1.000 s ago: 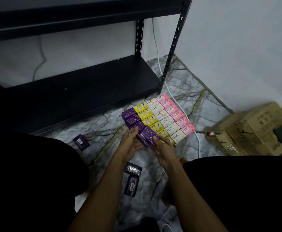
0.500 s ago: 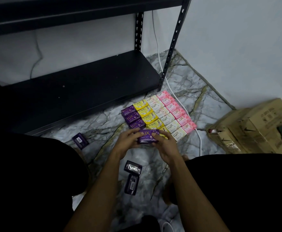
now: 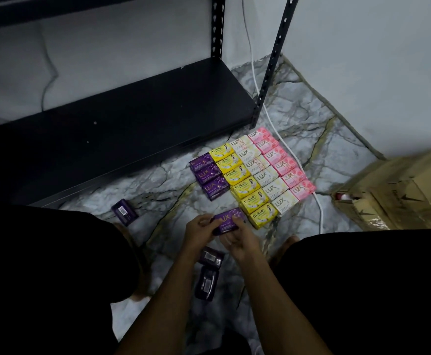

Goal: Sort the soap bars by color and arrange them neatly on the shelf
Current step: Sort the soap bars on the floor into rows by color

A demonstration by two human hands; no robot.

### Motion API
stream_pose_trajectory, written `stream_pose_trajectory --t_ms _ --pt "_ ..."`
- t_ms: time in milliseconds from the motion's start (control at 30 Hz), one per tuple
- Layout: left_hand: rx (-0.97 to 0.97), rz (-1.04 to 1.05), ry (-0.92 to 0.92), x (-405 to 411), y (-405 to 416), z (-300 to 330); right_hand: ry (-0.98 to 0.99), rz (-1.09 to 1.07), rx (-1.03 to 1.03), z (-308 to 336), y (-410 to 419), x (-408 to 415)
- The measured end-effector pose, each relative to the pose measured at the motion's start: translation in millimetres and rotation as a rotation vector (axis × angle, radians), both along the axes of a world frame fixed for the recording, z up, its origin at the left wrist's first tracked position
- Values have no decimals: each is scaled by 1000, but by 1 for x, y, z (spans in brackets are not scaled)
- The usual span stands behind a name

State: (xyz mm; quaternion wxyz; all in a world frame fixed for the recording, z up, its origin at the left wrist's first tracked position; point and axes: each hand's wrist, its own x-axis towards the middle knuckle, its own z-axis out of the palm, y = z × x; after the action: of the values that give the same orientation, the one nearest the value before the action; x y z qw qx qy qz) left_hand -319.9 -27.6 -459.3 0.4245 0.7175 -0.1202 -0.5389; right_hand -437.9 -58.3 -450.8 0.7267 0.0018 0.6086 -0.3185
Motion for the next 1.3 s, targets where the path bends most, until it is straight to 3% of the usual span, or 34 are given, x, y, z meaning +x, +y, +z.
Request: stream_pose_trajectory --t_ms 333,433,633,1000,1300 --pt "28 -5 -125 42 -52 -39 105 -96 56 -55 -62 45" --pt "-18 10 -143 50 -76 -43 265 -86 36 -73 -74 57" --pt "73 64 -26 40 -95 -63 601 -7 11 -85 -72 71" --pt "44 69 -9 40 -99 -105 593 -83 68 -91 -87 73" --pt "24 39 -1 50 -76 -63 532 -11 -44 -86 -73 60"
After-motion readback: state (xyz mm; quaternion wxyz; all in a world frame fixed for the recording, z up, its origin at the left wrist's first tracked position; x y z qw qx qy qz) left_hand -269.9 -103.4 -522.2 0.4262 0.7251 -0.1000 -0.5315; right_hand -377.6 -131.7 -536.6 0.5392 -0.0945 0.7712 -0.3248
